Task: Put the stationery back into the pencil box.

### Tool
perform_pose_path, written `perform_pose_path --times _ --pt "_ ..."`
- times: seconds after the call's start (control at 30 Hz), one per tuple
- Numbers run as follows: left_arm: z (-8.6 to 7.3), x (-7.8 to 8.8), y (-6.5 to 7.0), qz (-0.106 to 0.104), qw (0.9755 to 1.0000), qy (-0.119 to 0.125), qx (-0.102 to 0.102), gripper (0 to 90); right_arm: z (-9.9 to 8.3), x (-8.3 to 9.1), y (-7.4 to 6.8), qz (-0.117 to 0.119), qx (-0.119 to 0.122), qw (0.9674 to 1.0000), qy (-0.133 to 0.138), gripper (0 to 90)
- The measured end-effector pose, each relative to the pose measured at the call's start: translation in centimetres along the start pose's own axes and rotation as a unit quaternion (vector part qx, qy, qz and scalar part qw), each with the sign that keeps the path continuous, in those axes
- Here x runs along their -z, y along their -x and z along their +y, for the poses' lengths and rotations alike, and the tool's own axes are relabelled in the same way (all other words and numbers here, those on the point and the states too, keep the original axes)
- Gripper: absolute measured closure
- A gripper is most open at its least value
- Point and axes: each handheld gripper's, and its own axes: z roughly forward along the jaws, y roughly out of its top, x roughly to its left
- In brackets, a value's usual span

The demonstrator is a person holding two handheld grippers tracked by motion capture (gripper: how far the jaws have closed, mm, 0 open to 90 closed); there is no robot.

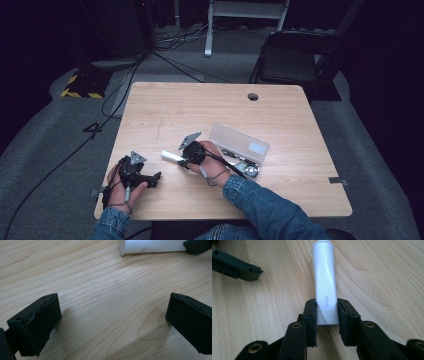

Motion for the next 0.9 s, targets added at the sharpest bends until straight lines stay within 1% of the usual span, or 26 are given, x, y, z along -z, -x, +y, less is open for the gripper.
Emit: perform_pose_path --times 0.03,0.1,0.23,0.33,0.5,0.67,0.73,0.77,0.8,0.83,0.9 --pt "0.0 0.0 0.0 0.000 1.0000 0.000 0.000 0.3 0.0 0.0 -0.1 -0.002 -0.001 1.0000 0.000 71.1" --pt "0.0 0.0 0.0 0.000 1.0000 0.000 0.000 0.3 0.1 0.0 -0.2 -0.002 0.005 1.0000 0.000 71.3" --pt "0.0 0.0 0.0 0.000 1.0000 0.000 0.000 0.3 0.1 -0.1 -0.2 -0.003 0.005 1.0000 -0.001 71.5" --pt "0.0 0.0 0.0 0.000 1.0000 0.000 0.000 0.3 0.3 0.0 -0.4 -0.009 0.015 0.9998 -0.004 71.7" --pt "0.0 0.0 0.0 0.000 1.0000 0.000 0.000 0.3 0.4 0.3 -0.6 -0.001 0.017 0.9998 -0.006 71.7" --pt "0.0 0.0 0.0 0.000 1.0000 0.000 0.000 0.3 0.5 1.1 -0.6 0.004 0.015 0.9999 0.003 71.8" --pt "0.0 0.0 0.0 0.000 1.0000 0.000 0.000 0.3 0.6 1.8 -0.6 0.005 0.015 0.9998 0.012 71.8" --pt "0.0 0.0 0.0 0.000 1.0000 0.000 0.000 0.3 0.7 2.0 -0.6 0.005 0.011 0.9998 0.015 71.8" --pt "0.0 0.0 0.0 0.000 1.0000 0.000 0.000 0.3 0.7 2.0 -0.6 0.005 0.011 0.9998 0.015 71.8" --pt "0.0 0.0 0.0 0.000 1.0000 0.000 0.000 0.3 0.7 2.5 -0.5 0.005 0.016 0.9996 0.021 71.8" --pt "0.0 0.0 0.0 0.000 1.0000 0.000 0.000 0.3 0.8 2.7 -0.5 0.005 0.013 0.9996 0.024 71.8"
